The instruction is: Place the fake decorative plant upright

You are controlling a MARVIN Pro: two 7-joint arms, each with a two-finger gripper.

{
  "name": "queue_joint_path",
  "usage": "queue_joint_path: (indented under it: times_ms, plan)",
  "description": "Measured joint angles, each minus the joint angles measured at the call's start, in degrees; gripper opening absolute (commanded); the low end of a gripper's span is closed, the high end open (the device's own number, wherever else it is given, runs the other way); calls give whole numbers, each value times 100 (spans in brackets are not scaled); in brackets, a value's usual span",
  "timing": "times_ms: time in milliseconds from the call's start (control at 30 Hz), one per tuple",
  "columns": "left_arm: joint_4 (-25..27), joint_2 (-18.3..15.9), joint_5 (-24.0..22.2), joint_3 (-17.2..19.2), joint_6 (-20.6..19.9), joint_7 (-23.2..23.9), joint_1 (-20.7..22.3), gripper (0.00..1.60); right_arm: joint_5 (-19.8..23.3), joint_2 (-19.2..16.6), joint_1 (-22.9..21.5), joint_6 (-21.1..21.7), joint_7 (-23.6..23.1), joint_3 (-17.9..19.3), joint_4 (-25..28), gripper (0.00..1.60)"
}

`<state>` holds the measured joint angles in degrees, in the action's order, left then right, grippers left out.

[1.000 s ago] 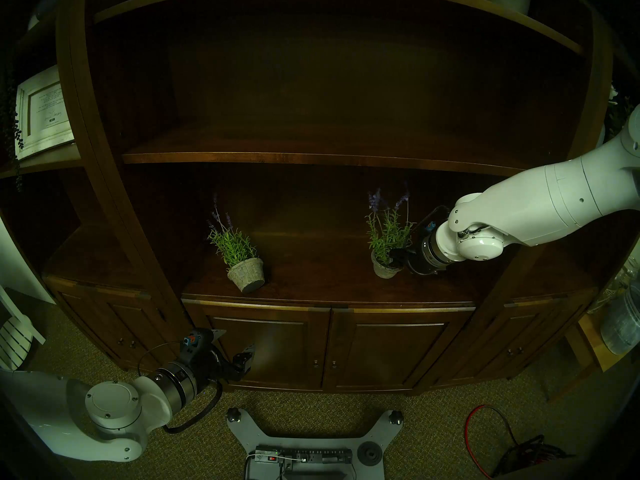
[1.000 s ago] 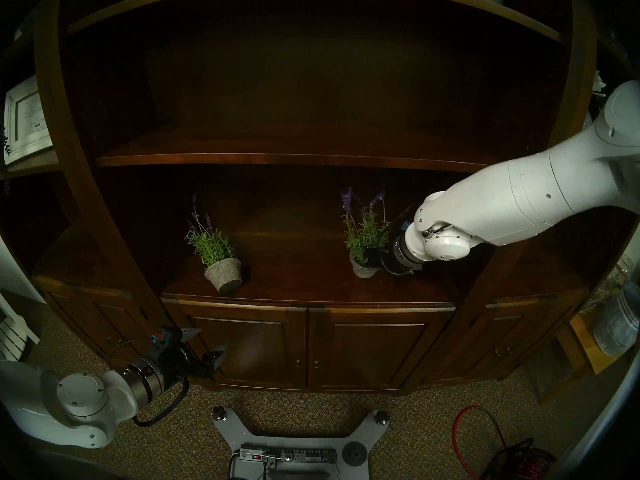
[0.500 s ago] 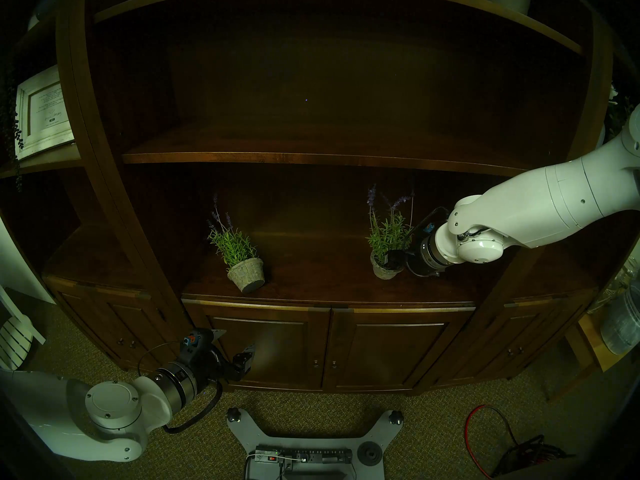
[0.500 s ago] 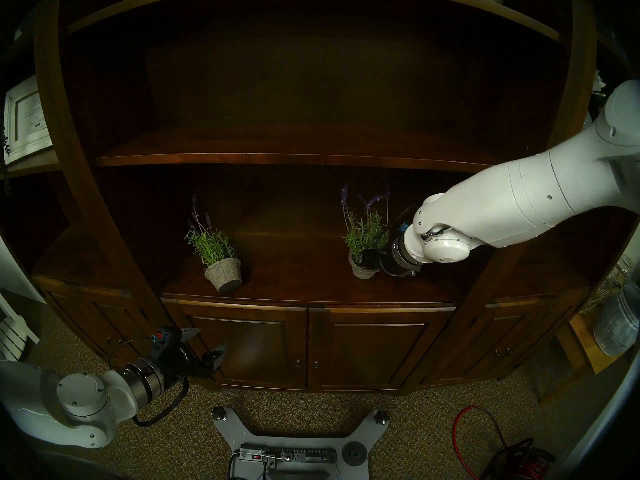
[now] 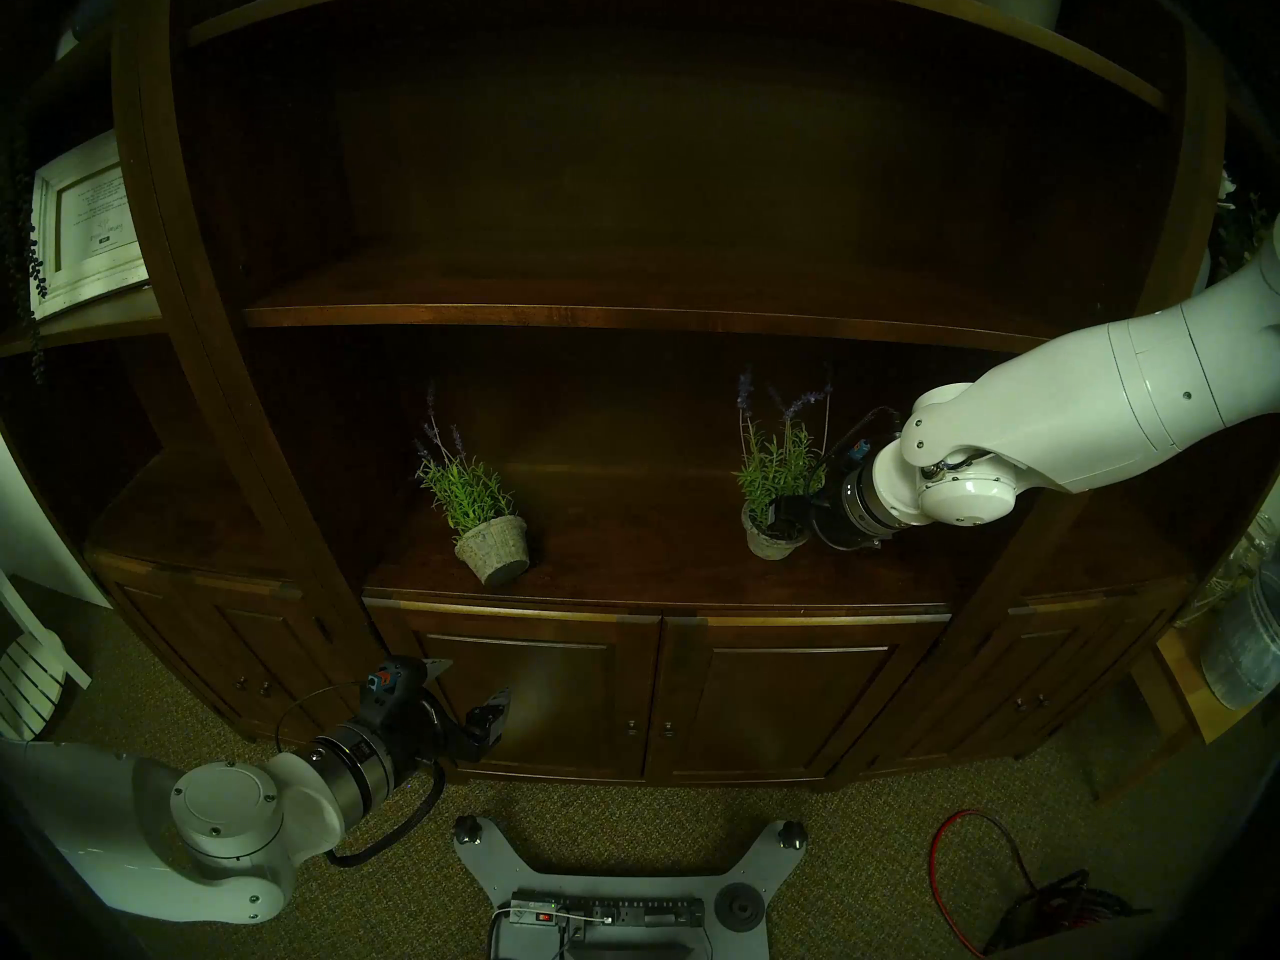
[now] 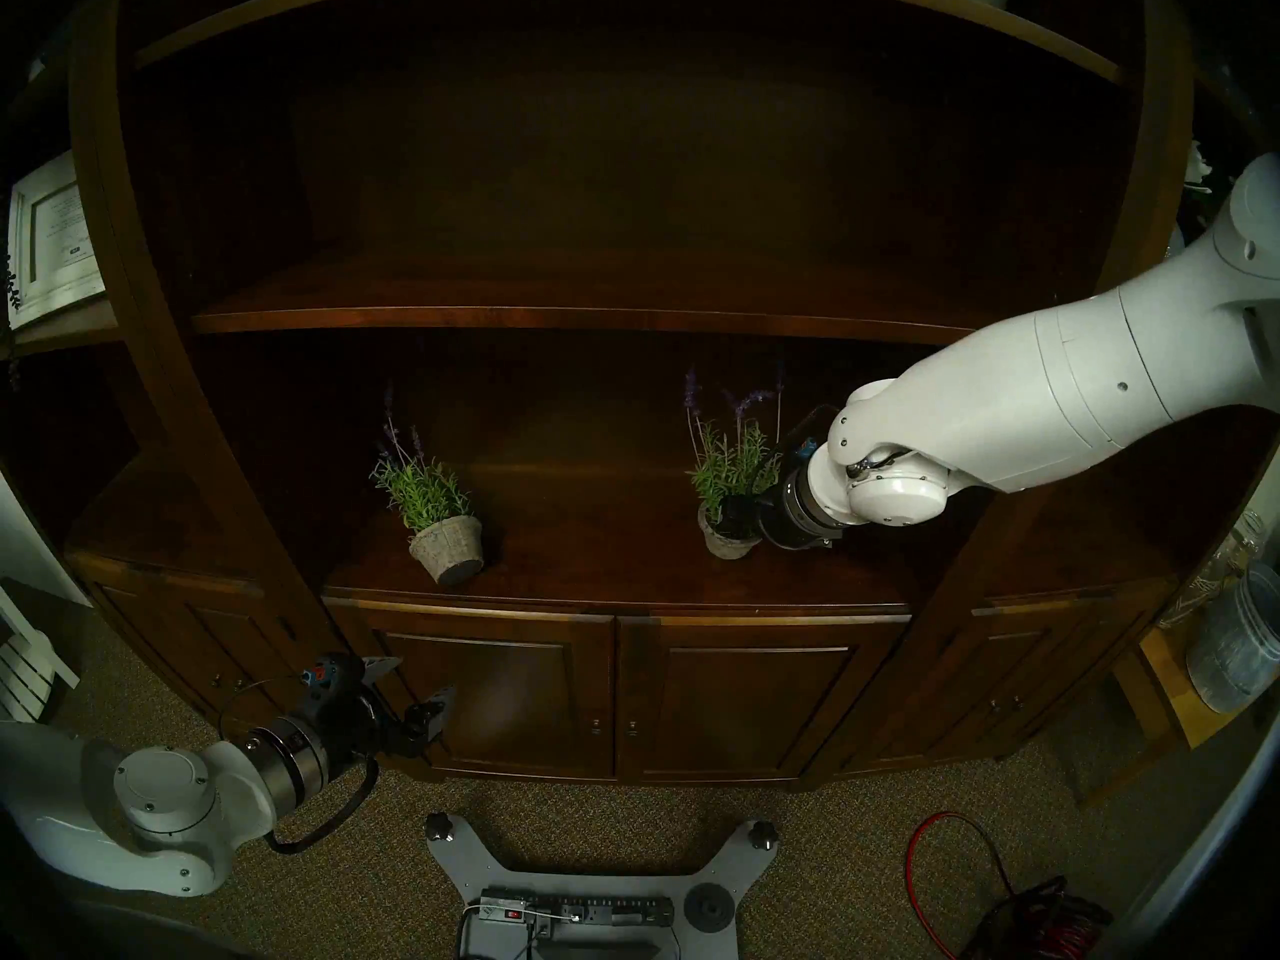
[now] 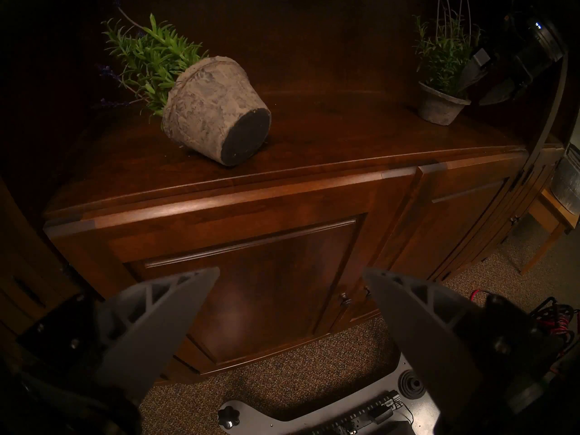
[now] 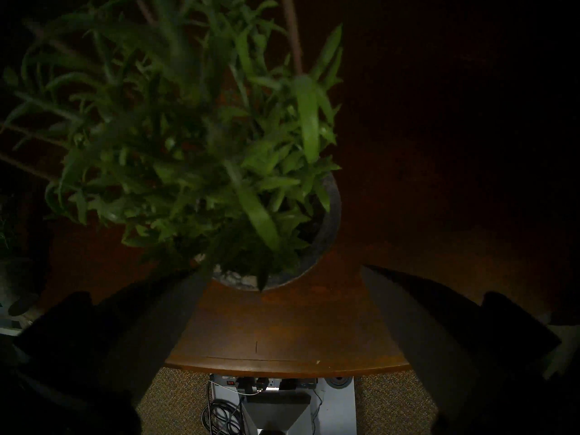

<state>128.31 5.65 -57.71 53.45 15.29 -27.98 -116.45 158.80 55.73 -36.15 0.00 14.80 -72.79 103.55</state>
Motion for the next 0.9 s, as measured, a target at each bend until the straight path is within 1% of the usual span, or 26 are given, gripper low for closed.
queue_joint_path:
  times_ms: [133,333,667,900]
  plan:
    - [0,0,0,0,0,0,0,160,-38,-40,-129,-12,45,-18,121,159]
    - [-1,0,0,-1,-1,1,0,160,-220,-195,-380,-56,162,-2,510,158]
    - [-3,0,1,-2,-4,3,0,160,-641,-636,-823,-146,425,205,1390,154]
    - [-6,2,1,-3,-7,5,0,160,-892,-959,-1159,-206,714,298,2088,157]
